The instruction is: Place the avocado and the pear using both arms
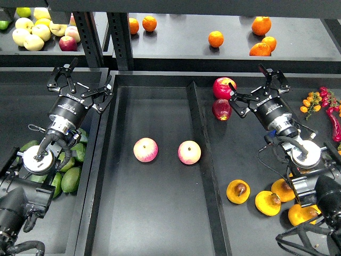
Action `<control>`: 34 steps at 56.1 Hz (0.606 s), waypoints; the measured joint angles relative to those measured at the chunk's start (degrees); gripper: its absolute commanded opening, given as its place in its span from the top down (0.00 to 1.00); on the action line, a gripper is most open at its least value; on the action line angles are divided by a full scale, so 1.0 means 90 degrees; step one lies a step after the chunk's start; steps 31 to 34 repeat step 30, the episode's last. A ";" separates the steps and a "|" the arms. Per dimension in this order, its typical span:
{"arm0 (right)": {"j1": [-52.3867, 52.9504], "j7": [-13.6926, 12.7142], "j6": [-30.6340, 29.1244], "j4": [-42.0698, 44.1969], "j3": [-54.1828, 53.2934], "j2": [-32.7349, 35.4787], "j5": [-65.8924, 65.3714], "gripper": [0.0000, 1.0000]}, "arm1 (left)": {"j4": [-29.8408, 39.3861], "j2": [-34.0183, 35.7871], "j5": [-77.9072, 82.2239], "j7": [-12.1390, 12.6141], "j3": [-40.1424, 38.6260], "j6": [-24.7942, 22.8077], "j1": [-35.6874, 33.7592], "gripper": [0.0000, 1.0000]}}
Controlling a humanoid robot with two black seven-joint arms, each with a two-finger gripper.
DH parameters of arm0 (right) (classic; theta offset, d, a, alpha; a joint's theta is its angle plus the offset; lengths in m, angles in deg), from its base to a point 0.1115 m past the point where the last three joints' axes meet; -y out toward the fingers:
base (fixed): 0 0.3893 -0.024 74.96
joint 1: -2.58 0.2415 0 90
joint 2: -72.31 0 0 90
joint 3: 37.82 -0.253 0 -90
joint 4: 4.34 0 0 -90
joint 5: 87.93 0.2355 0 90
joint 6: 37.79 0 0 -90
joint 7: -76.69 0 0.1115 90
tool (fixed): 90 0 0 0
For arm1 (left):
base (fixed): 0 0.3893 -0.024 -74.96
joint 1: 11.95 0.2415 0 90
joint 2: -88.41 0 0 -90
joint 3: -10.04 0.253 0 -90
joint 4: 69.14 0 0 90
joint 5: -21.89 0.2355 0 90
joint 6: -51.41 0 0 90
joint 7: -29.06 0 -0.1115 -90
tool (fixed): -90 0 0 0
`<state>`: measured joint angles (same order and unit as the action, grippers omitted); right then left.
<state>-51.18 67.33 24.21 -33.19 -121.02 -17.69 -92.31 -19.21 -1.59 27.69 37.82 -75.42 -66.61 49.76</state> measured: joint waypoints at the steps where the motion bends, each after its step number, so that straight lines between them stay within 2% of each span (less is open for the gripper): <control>1: -0.0001 0.0001 0.0000 0.0001 -0.0012 0.0000 -0.0001 0.00 | 0.0000 0.0000 0.0000 -0.0004 0.0000 0.0000 0.0000 0.01; 16: -0.0008 0.0005 0.0000 0.0003 -0.0042 0.0000 -0.0001 0.00 | 0.0000 0.0000 0.0000 -0.0226 -0.0017 0.0000 -0.0001 0.01; 34: -0.0004 0.0005 0.0000 0.0004 -0.0064 0.0000 -0.0001 0.00 | 0.0026 0.0000 0.0000 -0.0241 -0.0017 0.0002 -0.0001 0.01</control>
